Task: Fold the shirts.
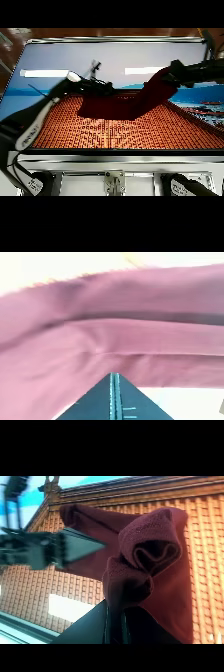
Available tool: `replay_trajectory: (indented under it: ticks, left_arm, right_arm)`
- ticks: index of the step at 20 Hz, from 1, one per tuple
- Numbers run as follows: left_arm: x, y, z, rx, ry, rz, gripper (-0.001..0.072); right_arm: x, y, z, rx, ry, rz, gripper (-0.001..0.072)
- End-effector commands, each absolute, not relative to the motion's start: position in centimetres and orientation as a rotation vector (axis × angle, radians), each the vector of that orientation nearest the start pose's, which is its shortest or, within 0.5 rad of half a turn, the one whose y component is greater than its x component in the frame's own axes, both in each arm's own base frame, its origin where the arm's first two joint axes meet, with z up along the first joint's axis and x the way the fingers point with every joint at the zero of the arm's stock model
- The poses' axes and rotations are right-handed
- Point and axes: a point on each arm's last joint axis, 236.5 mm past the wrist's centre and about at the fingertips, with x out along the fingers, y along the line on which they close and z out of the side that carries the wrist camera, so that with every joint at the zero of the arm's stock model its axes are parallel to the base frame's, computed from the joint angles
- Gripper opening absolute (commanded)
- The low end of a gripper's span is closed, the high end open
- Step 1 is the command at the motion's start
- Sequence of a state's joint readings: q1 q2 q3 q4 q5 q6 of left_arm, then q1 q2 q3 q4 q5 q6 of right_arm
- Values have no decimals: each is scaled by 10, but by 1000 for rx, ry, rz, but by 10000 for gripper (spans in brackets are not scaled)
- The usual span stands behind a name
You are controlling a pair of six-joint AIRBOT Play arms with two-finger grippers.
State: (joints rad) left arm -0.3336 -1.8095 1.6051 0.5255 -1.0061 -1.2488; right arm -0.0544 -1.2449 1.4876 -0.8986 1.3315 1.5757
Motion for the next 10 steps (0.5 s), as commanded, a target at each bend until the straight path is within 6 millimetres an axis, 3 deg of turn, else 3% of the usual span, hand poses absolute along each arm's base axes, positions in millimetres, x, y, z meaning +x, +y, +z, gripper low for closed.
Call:
replay_trajectory:
  ticks: [1,4,6,8,10]
  left_arm:
    - [486,-192,97,-409,1016,-597,38]
    - [484,-101,188,-450,804,-453,39]
    - [465,-62,234,-441,703,-393,39]
    - [441,-45,264,-422,653,-367,40]
    - [419,-46,282,-395,632,-374,40]
  right_arm:
    - [432,194,159,508,985,544,61]
    - [448,284,122,544,977,633,62]
    - [445,349,82,628,1026,676,62]
    - [438,398,41,729,1087,681,62]
    - [434,434,9,844,1120,673,62]
